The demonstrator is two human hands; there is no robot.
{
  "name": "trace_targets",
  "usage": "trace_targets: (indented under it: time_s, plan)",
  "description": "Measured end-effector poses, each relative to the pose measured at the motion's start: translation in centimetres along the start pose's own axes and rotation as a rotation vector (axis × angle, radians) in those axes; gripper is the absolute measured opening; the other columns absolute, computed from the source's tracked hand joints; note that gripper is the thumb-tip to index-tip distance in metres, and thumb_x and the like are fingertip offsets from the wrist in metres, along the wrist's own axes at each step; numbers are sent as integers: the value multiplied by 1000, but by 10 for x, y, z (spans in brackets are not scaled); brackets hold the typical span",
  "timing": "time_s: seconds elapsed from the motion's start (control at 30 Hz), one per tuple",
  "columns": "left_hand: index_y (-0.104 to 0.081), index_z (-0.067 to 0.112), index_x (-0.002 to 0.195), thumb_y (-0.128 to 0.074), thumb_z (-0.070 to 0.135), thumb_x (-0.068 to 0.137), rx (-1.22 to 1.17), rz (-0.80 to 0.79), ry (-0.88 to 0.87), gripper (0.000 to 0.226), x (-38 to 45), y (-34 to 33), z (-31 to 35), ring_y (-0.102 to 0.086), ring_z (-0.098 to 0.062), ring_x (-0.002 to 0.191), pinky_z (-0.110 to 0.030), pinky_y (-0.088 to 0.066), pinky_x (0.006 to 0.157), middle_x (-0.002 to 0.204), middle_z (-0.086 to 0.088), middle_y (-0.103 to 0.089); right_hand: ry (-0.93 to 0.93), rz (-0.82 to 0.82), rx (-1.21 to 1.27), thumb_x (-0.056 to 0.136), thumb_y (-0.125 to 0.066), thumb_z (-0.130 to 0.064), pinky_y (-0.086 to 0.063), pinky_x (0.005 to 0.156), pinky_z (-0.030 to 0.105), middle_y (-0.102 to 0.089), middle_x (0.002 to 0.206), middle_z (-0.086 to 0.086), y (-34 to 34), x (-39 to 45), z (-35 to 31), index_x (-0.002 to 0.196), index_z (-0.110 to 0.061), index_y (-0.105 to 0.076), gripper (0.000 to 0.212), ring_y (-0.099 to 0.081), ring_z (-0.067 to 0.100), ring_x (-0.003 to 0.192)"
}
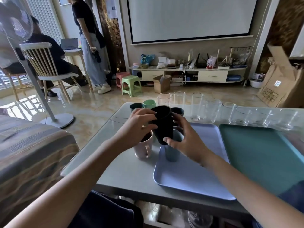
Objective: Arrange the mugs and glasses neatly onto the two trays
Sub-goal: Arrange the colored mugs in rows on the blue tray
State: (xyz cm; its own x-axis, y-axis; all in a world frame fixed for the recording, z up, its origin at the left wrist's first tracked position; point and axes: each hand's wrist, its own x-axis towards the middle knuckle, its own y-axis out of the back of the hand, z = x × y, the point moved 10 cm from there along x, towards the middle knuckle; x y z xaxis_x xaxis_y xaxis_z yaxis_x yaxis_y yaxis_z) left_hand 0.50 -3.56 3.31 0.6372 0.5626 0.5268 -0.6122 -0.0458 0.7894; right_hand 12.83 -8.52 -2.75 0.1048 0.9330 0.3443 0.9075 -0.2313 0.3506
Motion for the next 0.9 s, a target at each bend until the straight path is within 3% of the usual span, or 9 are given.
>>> trace_targets:
  time_s: [0.2,0.3,0.4,0.47,0.53,0.6,0.77,0.83,0.9]
  plan:
    - [-71,9,101,-64,22,85,-57,-172,-169,22,-17,-41,41,-51,-21,112,-20,-34,98,113,-5,-63,-29,85,32,72,-78,-5,-48,81,9,-57,116,-13,4,-20,10,126,-26,-41,69,-57,-6,100]
    - [-70,14,104,-64,28,84,-90,-138,-192,25,-18,-36,48,-50,-17,115,-27,-38,102,118,-1,-61,-39,140,22,71,-80,-10,-48,80,10,-59,112,-11,12,-27,14,121,-28,-43,65,-57,-4,100]
    - [-63,21,113,-54,37,84,-266,-4,-69,33,-15,-16,42,-48,-11,118,-24,-38,101,121,9,-55,-63,175,41,70,-81,-15,-52,81,18,-58,114,-13,18,-33,18,118,-36,-43,65,-58,3,104]
    - [-60,21,107,-51,29,85,-387,73,53,25,-13,-7,28,-54,-13,109,-28,-45,93,114,7,-57,-72,184,57,69,-82,-17,-52,79,17,-57,114,-16,21,-39,19,112,-45,-42,64,-58,2,104]
    - [-61,18,101,-54,15,86,-339,82,129,17,-13,-11,15,-58,-15,98,-34,-50,87,105,1,-61,-71,157,44,69,-82,-17,-51,82,18,-56,113,-20,21,-47,22,109,-47,-42,64,-58,1,103]
    - [-63,16,100,-55,8,85,-198,-17,151,19,-15,-28,6,-59,-17,93,-38,-51,84,102,0,-62,-82,115,23,68,-82,-15,-50,85,17,-56,113,-22,17,-57,29,110,-43,-44,64,-56,-2,104]
    - [-64,20,103,-52,15,87,8,-305,135,20,-26,-67,2,-59,-18,95,-34,-51,81,100,4,-64,-179,25,25,67,-83,-8,-48,87,11,-56,117,-20,-4,-72,68,112,-42,-43,70,-53,-9,107]
    - [-62,15,107,-49,14,89,79,-523,151,22,-36,-90,-2,-58,-20,98,-28,-46,80,105,-2,-65,-220,3,27,66,-83,-6,-47,90,13,-56,115,-20,-14,-74,85,110,-42,-42,69,-53,-9,108]
    - [-59,10,111,-51,15,90,144,-774,159,23,-56,-114,-10,-57,-24,103,-30,-43,83,111,-7,-63,-248,19,33,66,-83,-5,-48,94,19,-57,112,-17,-18,-74,97,105,-38,-44,64,-55,-2,109]
